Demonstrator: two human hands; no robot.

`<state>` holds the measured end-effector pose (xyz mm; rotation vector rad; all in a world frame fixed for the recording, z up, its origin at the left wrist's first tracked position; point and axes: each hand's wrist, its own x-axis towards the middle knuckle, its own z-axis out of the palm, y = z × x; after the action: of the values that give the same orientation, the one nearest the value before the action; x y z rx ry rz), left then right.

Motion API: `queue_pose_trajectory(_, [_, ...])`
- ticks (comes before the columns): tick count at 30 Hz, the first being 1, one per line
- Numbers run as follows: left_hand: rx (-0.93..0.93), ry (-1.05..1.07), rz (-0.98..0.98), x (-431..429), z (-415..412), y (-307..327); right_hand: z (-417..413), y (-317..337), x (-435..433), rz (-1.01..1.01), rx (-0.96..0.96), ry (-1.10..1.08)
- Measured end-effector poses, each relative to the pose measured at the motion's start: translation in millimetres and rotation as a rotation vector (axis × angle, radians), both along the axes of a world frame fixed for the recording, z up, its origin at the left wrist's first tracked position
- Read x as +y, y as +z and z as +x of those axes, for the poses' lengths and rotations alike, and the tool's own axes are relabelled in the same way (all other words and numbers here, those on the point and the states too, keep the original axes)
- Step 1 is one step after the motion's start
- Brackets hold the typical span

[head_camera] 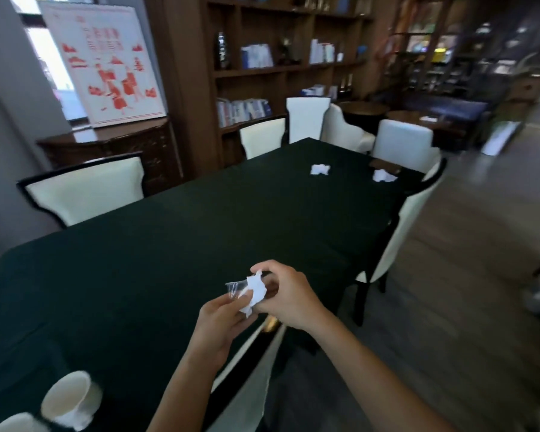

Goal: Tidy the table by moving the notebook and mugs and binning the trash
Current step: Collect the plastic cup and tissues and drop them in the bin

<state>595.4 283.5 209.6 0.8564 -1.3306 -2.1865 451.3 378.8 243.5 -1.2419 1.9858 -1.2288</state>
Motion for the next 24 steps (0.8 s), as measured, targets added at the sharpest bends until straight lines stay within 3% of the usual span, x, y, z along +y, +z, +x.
queue_pose_trajectory(13, [-0.002,-0.200,-0.078,174.4,-271.7,15.4,-243.2,-3.8,237.8,-0.079,-0.032,-0.404])
queue_pose_trajectory(24, [-0.020,-0.288,-0.107,218.1,-454.4,2.9,-400.1,-25.8,322.6,-0.083,-0.220,-0.636])
